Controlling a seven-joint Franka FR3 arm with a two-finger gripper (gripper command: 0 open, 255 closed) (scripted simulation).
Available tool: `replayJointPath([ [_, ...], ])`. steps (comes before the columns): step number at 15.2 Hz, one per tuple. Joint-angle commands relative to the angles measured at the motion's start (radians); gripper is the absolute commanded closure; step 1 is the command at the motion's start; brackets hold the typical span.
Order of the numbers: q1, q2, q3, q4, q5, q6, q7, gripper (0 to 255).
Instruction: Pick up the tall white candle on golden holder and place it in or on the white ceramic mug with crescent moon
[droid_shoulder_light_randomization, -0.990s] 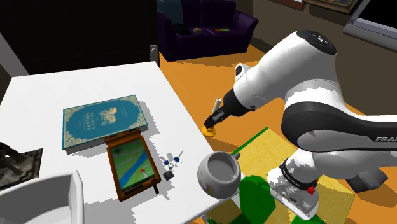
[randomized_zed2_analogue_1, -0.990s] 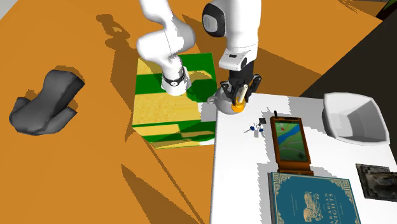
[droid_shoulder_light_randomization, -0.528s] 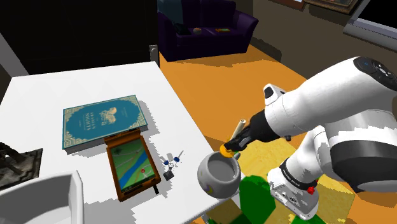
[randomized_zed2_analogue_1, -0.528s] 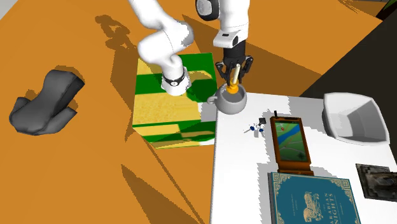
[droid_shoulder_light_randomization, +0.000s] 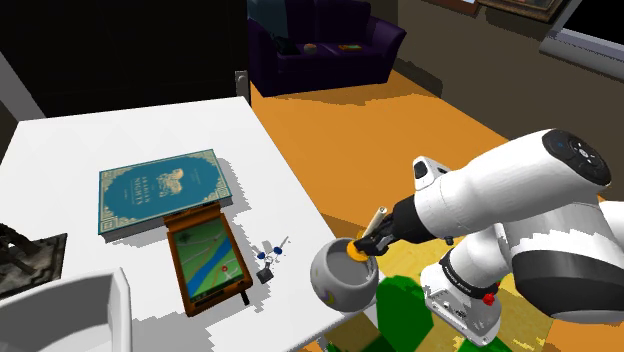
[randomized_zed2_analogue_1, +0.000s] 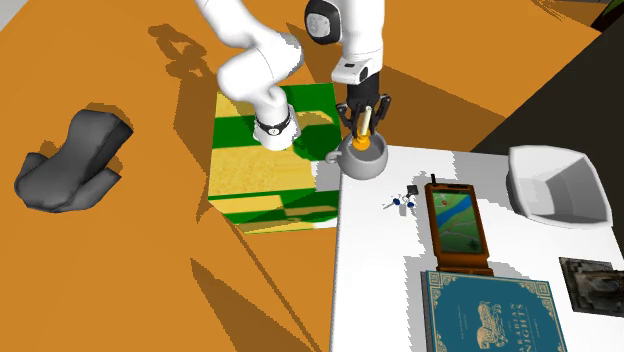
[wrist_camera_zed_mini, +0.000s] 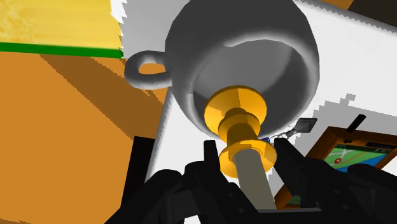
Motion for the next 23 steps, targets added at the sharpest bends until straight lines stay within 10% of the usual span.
replayJointPath([
  [1, 0.009, 0.014, 0.019, -0.021, 0.016, 0.032, 0.006, 255],
  [10, 0.013, 0.020, 0.027, -0.029, 0.023, 0.045, 0.009, 255],
  [11, 0.013, 0.020, 0.027, -0.029, 0.023, 0.045, 0.009, 0],
  [23, 0.027, -0.100, -0.044, 0.046, -0.038, -0.146, 0.019, 0],
])
